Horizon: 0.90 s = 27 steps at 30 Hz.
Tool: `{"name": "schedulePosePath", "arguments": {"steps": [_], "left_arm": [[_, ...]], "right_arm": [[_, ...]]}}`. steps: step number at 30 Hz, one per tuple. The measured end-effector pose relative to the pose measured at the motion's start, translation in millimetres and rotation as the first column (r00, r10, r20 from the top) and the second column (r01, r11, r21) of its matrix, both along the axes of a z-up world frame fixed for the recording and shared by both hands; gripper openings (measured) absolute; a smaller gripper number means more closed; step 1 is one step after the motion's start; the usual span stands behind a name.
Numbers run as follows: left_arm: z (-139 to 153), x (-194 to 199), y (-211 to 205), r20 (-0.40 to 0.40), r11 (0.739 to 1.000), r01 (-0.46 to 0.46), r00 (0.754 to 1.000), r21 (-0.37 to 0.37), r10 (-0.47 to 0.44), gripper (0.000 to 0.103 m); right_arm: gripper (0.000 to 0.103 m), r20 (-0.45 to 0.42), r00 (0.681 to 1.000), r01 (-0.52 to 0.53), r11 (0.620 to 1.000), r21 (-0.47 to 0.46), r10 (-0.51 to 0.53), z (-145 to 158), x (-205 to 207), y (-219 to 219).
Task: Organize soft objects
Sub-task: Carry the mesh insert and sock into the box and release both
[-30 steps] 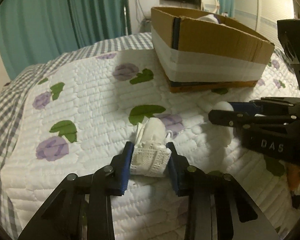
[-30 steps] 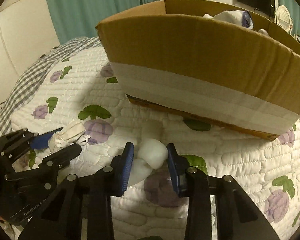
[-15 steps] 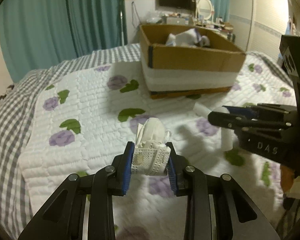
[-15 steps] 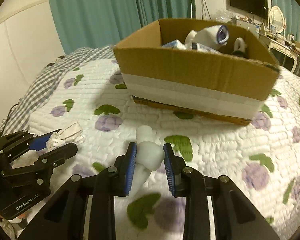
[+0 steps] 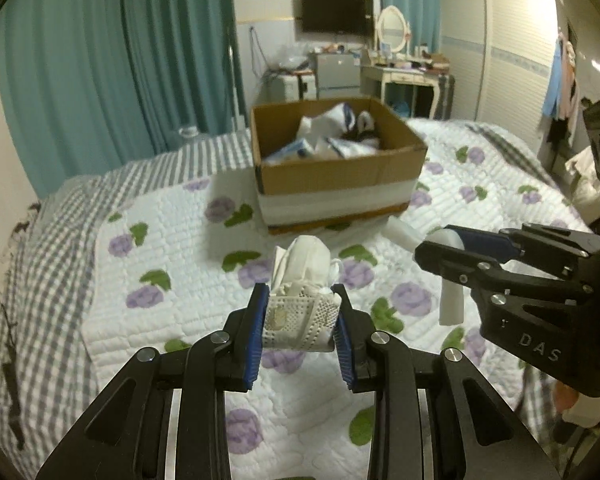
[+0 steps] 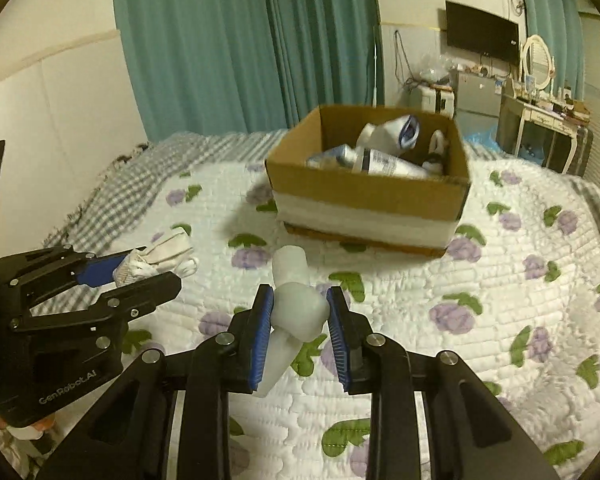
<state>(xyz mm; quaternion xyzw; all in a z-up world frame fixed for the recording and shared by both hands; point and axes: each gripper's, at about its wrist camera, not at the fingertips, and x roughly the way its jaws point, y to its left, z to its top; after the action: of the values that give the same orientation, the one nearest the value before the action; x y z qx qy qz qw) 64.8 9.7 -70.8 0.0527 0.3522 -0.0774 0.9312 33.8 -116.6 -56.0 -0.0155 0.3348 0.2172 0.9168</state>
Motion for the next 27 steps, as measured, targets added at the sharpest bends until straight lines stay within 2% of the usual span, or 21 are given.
{"name": "schedulePosePath", "arguments": {"steps": [5,10,13,18,22,27], "left_arm": [[26.9,5.0,-9.4,0.068,0.999,0.028,0.997,0.023,-0.029,0.030],[54.0,22.9,-19.0,0.133,0.998,0.046,0.990,0.043,-0.051,0.030],[67.0,38.1,-22.1,0.160,0.998,0.039,0.986,0.048,-0.046,0.030],[87.5,73.0,-22.5,0.191,0.999,0.039,0.981,0.015,-0.041,0.030],[91.7,106.5,-25.8,0.203,0.999,0.022,0.979,0.040,-0.029,0.030],[89.6,151.6,-27.2,0.179,0.999,-0.011,0.984,0.051,0.002,0.030]], "right_arm": [[0.027,0.075,0.997,0.004,0.999,0.039,-0.007,33.6,-3.6,-11.9],[0.027,0.144,0.989,0.010,0.999,0.051,-0.017,65.0,10.3,-21.1],[0.027,0.179,0.983,0.017,0.998,0.065,-0.028,84.2,28.6,-28.0],[0.027,0.229,0.973,0.028,0.998,0.053,-0.040,108.8,60.3,-34.1],[0.027,0.245,0.968,0.044,0.998,0.045,-0.053,121.7,95.6,-37.3],[0.027,0.232,0.970,0.071,0.997,0.028,-0.076,124.0,135.6,-38.9]]}}
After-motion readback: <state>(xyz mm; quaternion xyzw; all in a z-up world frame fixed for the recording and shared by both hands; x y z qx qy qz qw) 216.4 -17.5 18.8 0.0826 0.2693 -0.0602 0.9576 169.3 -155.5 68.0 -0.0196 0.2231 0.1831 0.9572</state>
